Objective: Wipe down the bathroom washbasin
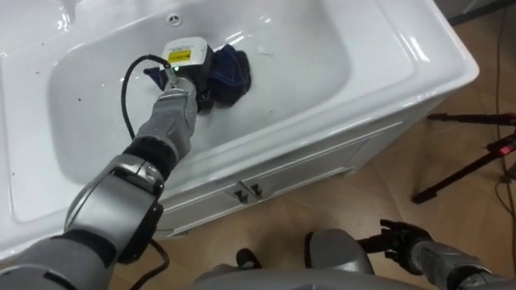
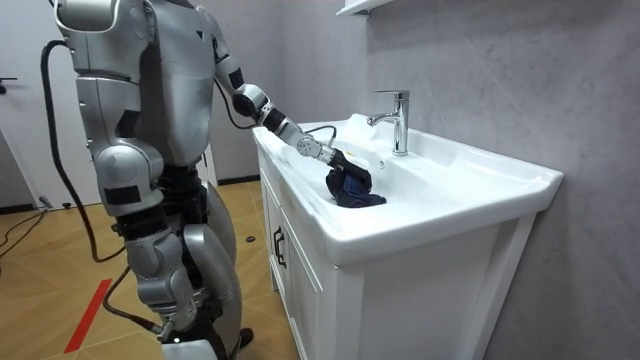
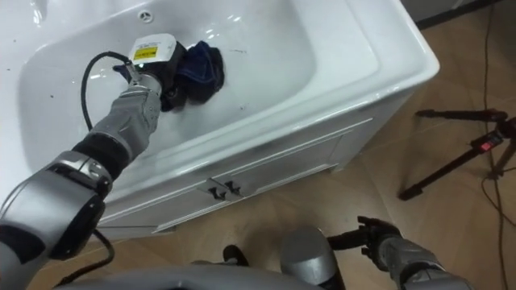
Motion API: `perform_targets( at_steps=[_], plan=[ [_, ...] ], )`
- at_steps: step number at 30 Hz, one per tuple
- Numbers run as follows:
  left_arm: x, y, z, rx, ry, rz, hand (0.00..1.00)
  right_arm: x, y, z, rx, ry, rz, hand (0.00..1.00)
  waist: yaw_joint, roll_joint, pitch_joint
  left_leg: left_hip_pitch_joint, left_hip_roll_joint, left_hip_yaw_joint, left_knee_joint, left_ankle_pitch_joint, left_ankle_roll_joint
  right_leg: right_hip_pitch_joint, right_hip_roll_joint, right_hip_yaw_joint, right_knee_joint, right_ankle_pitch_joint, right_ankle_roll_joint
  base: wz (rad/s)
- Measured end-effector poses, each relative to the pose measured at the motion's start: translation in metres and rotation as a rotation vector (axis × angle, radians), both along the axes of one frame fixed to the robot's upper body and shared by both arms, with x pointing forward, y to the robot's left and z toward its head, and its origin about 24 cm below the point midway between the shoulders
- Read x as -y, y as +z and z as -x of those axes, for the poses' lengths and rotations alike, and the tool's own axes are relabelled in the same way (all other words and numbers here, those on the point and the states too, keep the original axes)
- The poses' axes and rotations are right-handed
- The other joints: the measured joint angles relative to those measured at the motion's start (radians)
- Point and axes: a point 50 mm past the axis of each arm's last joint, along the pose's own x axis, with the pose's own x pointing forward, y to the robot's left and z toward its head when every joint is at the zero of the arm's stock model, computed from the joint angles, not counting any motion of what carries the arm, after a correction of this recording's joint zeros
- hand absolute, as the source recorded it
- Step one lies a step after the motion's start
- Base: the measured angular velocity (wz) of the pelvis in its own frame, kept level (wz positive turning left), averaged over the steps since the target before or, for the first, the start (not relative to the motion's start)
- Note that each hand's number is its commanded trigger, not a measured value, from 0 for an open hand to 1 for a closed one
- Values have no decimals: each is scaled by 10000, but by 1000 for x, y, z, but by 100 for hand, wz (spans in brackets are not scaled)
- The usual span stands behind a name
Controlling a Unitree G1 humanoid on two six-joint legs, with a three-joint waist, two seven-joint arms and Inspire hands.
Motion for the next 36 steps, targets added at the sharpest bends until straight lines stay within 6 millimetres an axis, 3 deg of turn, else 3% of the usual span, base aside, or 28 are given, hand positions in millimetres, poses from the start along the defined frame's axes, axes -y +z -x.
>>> perform_targets(
  at_steps=[5,9,18,36],
  plan=[
    [17,10,-6,257,-515,590,100,-1,0,1,53,28,-221,0,-70,-42,29,-83,4,22,18,-57,92,-56,6,27,39,0,2,-2],
    [29,17,-10,303,-661,1773,100,-3,-1,0,103,198,-241,0,-109,-131,101,-93,9,67,89,-105,163,-112,11,95,132,-38,27,-4],
    [56,29,-10,411,-1745,2708,100,-5,1,-6,215,576,-208,0,-133,-41,51,-259,34,98,366,-175,262,-95,-11,65,127,-37,58,2],
    [64,36,-11,609,-2293,2873,100,-3,1,-5,279,369,-198,0,-119,79,48,-289,53,74,414,-177,263,-87,1,68,109,-23,49,0]
  ],
)
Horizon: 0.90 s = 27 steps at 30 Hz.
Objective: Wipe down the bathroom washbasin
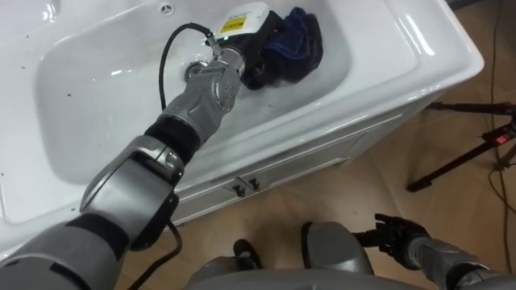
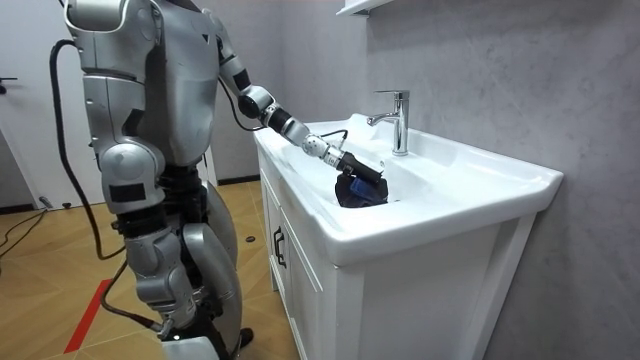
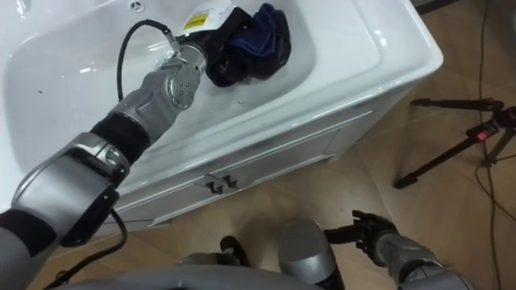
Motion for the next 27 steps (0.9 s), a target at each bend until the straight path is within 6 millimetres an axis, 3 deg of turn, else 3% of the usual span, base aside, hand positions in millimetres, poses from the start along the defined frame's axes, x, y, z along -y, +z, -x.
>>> perform_targets(
  at_steps=[6,10,12,16,20,21,27],
  plan=[
    [-4,-4,1,-175,26,-49,100,2,0,1,-23,-76,-1,0,64,28,35,87,-6,11,-65,0,0,48,7,12,-1,7,0,-2],
    [-14,-24,13,-671,159,114,100,3,0,4,-89,-269,-76,0,153,-67,104,459,-7,156,-275,0,0,337,43,26,-147,18,9,-7],
    [-20,-39,25,-960,121,158,100,5,-1,9,-201,-299,2,0,220,7,59,722,-33,123,-431,1,-1,593,60,2,-366,30,37,4],
    [-31,-54,39,-1253,7,179,100,8,0,10,-219,-289,111,0,414,11,48,893,-49,121,-478,1,-1,825,69,-18,-498,40,58,3],
    [-46,-66,49,-1543,116,-94,100,9,0,11,-240,-122,244,0,705,80,-75,1159,-59,118,-731,2,-3,1062,123,-37,-714,93,56,-3],
    [-50,-70,53,-1582,125,-267,100,10,0,11,-255,-38,279,0,784,93,-158,1222,-60,122,-808,4,-6,1090,139,-17,-737,95,51,0],
    [-73,-83,69,-2036,455,-677,100,11,0,12,-141,-444,164,0,936,213,-333,1507,-47,102,-890,6,-10,1491,181,-90,-1052,162,11,-1]
  ],
)
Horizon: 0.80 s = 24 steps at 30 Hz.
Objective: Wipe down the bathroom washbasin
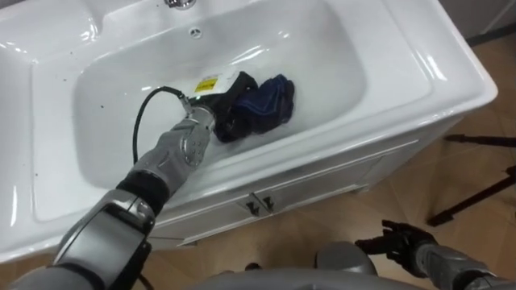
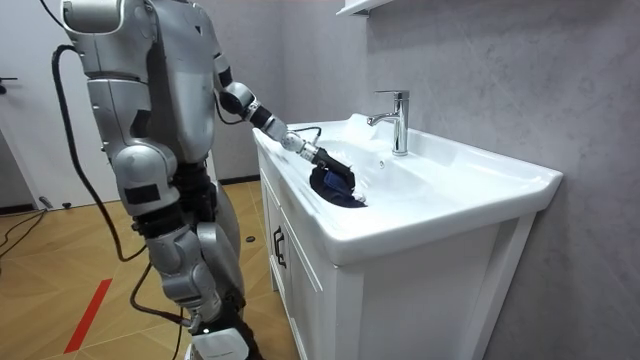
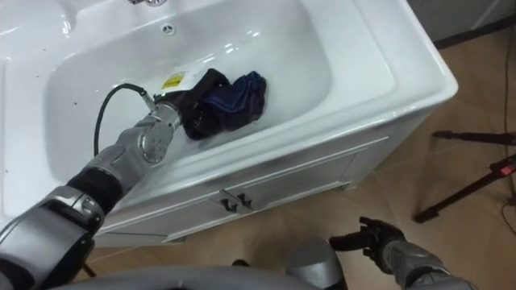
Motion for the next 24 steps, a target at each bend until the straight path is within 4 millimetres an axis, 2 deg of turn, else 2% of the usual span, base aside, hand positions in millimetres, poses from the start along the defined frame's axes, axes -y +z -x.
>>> perform_targets(
  at_steps=[4,6,10,15,24],
  plan=[
    [-26,-3,10,-31,116,-885,100,1,-1,4,11,-295,-83,0,39,48,-50,9,-2,-196,-19,5,-8,157,16,-179,-153,8,-14,12],
    [-39,-4,18,8,217,-1383,100,4,-1,7,-45,-350,-65,0,207,82,-101,1,-8,-215,-16,5,-8,158,0,-189,-176,10,-17,0],
    [-52,-4,26,90,223,-2166,100,5,0,7,-54,-287,-8,0,281,115,-137,77,-27,-250,-101,6,-9,348,7,-326,-355,37,-2,10],
    [-66,-6,43,-28,-3,-3114,100,8,0,10,-65,-226,4,0,506,282,-241,321,-37,-229,-208,5,-11,705,51,-317,-698,160,18,-3],
    [-85,2,50,-248,-250,-4291,100,19,3,17,-331,181,476,0,950,498,-230,613,-49,-255,-344,5,-11,990,67,-261,-879,160,6,-3]
  ],
)
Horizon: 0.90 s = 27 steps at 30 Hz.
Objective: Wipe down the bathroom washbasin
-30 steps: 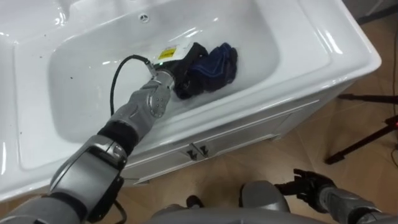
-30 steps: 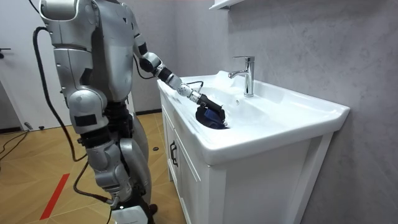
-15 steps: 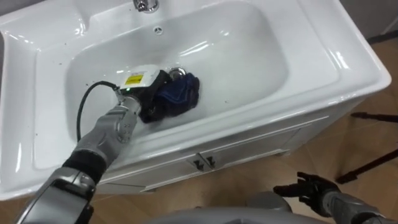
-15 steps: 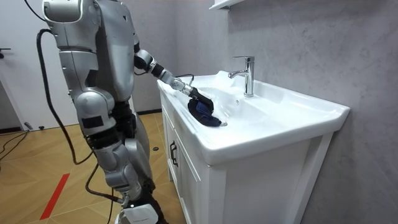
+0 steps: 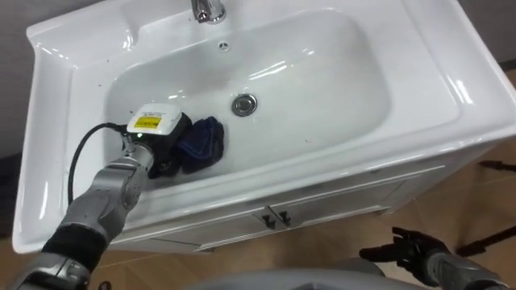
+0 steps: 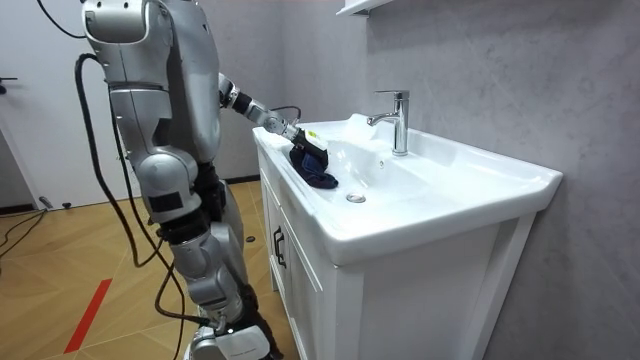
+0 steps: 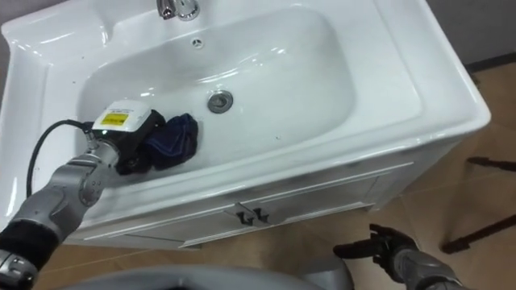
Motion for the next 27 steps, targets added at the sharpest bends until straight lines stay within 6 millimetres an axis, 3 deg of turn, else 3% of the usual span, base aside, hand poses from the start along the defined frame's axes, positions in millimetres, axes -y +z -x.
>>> perform_targets(
  at_steps=[6,12,22,25,27],
  plan=[
    [-14,6,17,105,57,-447,100,14,3,11,-309,106,449,0,111,103,-13,28,4,-166,16,-29,-47,242,24,-204,-126,15,-18,7],
    [-15,6,18,52,80,-438,100,15,4,10,-346,633,618,0,154,127,0,223,20,-195,-3,-38,-61,373,50,-201,-164,9,-24,-1],
    [-9,9,18,266,274,-448,100,11,0,24,-660,815,824,0,91,-134,80,549,-53,-246,-187,-39,-63,680,34,-194,-313,-37,-10,1],
    [0,8,14,266,429,-242,100,8,-1,23,-721,1091,758,0,63,-243,83,565,-84,-249,-197,-39,-62,705,-8,-230,-287,-41,13,5],
    [8,6,12,295,599,-100,100,2,-3,22,-675,1066,670,0,-16,-388,138,632,-116,-252,-193,-39,-62,795,-43,-270,-294,-48,43,6]
  ],
)
